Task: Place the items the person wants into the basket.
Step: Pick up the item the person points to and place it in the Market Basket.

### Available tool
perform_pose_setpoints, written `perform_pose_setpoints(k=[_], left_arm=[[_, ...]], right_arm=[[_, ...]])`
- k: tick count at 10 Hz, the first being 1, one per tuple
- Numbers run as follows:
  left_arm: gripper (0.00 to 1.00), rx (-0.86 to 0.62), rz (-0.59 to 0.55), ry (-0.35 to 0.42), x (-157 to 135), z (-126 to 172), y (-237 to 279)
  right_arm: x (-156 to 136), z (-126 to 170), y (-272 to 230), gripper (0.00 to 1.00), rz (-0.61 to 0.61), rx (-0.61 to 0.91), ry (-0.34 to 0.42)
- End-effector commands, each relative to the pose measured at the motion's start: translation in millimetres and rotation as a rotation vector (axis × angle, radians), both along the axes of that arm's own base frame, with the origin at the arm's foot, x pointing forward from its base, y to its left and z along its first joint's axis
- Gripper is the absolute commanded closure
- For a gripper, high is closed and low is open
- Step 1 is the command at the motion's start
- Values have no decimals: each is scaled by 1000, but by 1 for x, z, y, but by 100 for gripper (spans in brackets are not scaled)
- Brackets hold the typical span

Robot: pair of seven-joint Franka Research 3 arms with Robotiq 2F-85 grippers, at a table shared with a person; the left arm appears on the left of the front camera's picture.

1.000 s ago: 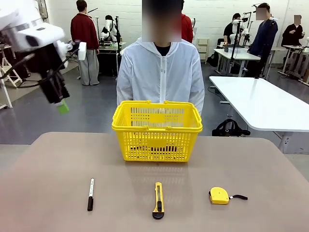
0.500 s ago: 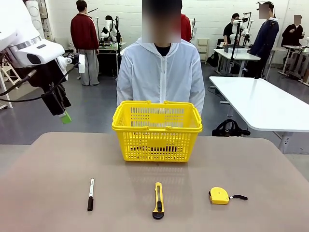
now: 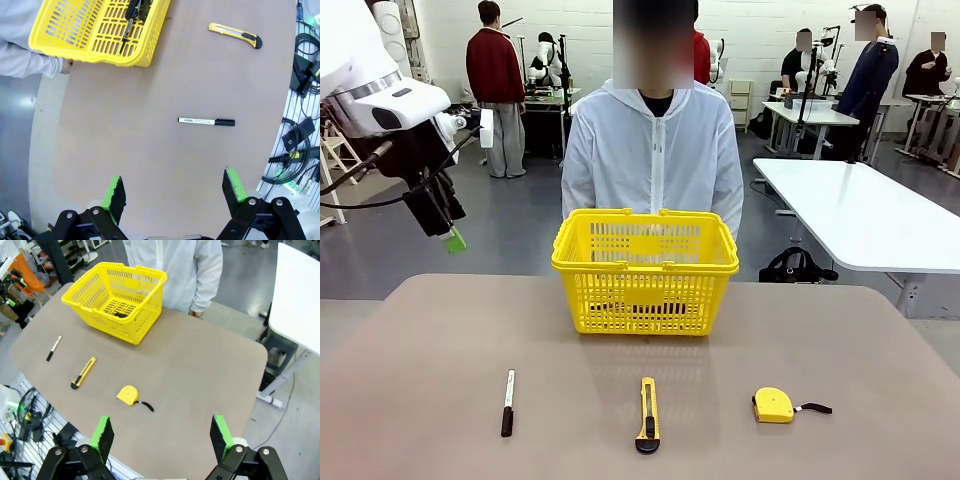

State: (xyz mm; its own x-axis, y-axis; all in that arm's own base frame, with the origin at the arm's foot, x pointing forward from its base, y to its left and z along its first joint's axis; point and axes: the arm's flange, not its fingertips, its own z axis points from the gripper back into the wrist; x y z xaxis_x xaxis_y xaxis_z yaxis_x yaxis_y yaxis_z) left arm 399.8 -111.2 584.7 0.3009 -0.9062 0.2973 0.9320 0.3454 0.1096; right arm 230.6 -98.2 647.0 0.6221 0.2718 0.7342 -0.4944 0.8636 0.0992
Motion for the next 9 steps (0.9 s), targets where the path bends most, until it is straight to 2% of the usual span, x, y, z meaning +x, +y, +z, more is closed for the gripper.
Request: perform_pose_setpoints(k=[1,3,6,7,9], left_arm=[[0,-129,-54,-5,-8,12,35],[0,-328,-98,-31,-43,48,101],[0,-466,-63,-98,-88,85,183],[0,-481,-37,-103,-87,88,201],[0,-529,-17,-67,-82,79,220]], right_arm=[[2,1,0,0,11,5,2],[2,1,0,0,11,5,2],[2,1,0,0,11,5,2],[2,1,0,0,11,5,2],[2,1,0,0,11,5,2]])
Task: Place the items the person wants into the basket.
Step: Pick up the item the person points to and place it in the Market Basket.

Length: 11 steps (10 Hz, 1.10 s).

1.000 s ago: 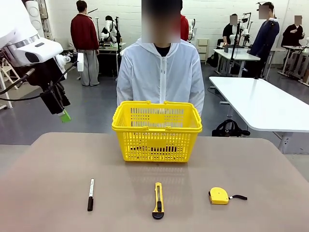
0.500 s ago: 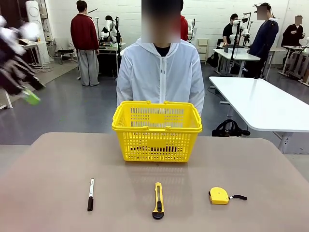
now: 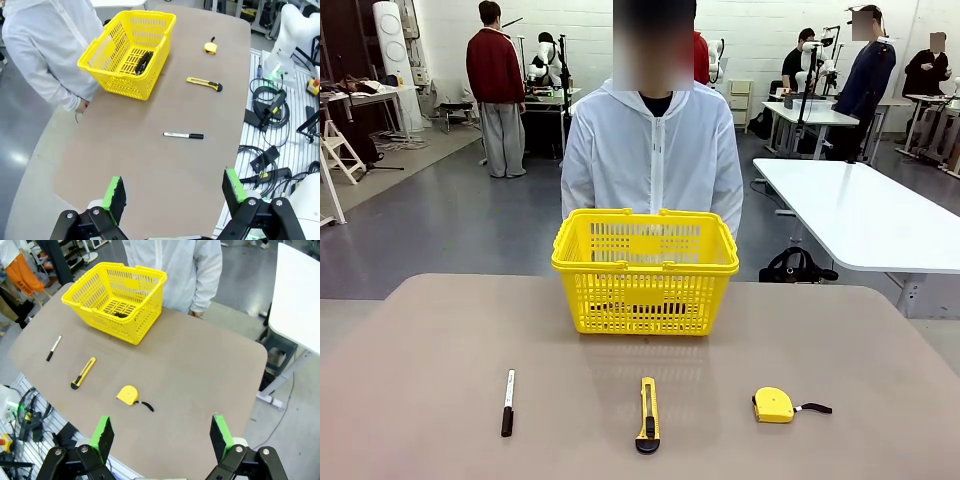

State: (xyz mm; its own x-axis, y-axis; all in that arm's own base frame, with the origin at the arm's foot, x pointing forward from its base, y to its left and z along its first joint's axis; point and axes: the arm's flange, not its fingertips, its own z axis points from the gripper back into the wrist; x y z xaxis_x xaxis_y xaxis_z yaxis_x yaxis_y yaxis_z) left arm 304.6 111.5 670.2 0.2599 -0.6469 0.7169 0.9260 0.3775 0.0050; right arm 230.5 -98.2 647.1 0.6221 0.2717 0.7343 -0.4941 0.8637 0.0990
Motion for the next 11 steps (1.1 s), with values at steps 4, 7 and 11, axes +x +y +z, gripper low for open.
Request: perform_pose_setpoints(k=[4,7,11], left_arm=[[0,-21,5,19,8,-7,2],[0,-21,5,19,8,-7,2],[0,-21,5,19,8,-7,2]], right_arm=[[2,1,0,0,12,5,2],[2,1,0,0,12,5,2],[2,1,0,0,12,5,2]])
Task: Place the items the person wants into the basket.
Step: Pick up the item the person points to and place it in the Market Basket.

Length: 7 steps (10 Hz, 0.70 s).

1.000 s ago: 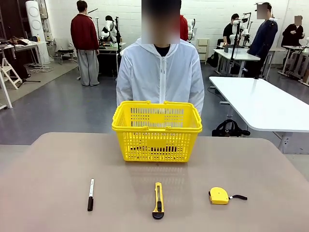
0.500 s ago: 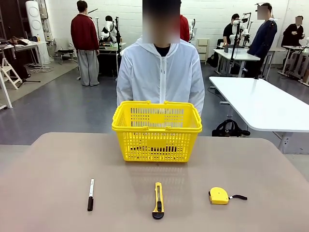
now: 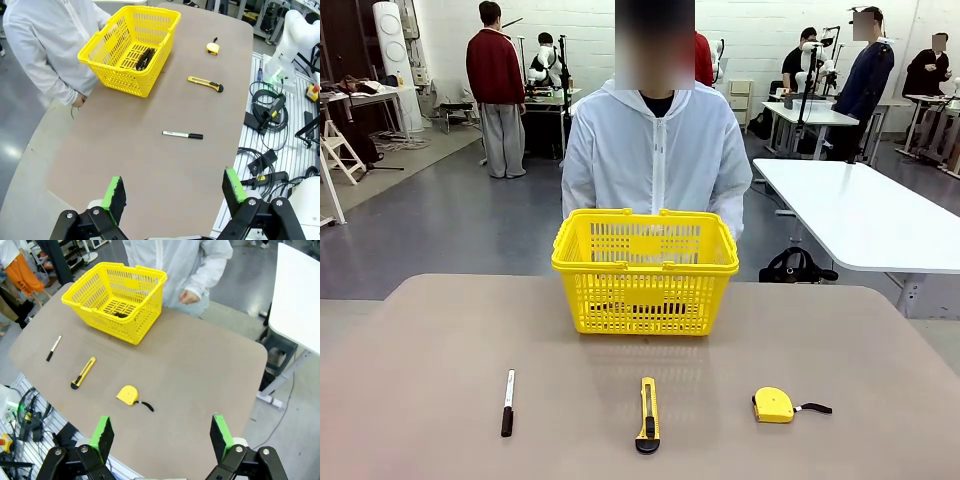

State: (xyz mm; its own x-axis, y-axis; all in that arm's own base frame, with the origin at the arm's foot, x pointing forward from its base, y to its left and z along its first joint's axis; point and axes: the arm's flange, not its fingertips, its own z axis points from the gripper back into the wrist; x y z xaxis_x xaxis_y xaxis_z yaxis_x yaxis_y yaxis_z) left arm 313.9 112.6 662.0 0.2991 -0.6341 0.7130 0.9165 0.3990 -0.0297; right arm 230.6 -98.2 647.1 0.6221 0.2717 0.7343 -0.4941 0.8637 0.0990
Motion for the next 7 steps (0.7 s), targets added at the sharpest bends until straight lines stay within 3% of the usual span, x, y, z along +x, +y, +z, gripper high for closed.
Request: perform_pose_setpoints(k=[1,7], left_arm=[[0,-12,-19,-16,-2,1,1],[0,-12,-19,-16,-2,1,1]], right_arm=[[2,1,0,0,12,5,2],[2,1,0,0,12,5,2]])
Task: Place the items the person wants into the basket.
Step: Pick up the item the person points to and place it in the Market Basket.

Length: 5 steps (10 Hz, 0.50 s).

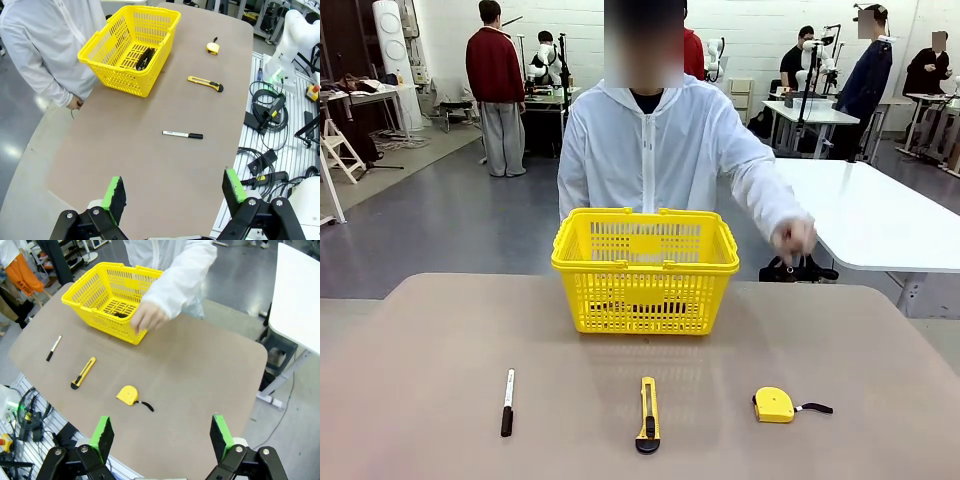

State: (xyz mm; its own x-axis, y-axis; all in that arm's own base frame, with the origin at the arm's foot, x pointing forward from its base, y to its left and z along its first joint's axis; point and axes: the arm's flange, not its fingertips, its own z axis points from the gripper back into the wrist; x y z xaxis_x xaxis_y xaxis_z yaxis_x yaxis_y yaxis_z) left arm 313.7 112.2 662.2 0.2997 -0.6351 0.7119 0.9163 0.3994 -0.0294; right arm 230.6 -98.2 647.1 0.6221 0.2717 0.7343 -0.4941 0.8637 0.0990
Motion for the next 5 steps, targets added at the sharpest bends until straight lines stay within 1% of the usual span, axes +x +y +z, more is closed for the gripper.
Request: perform_pose_setpoints(k=[1,5], left_arm=[[0,-14,-19,-16,-2,1,1],[0,-14,-19,-16,-2,1,1]], right_arm=[[2,1,0,0,12,5,2],[2,1,0,0,12,5,2]])
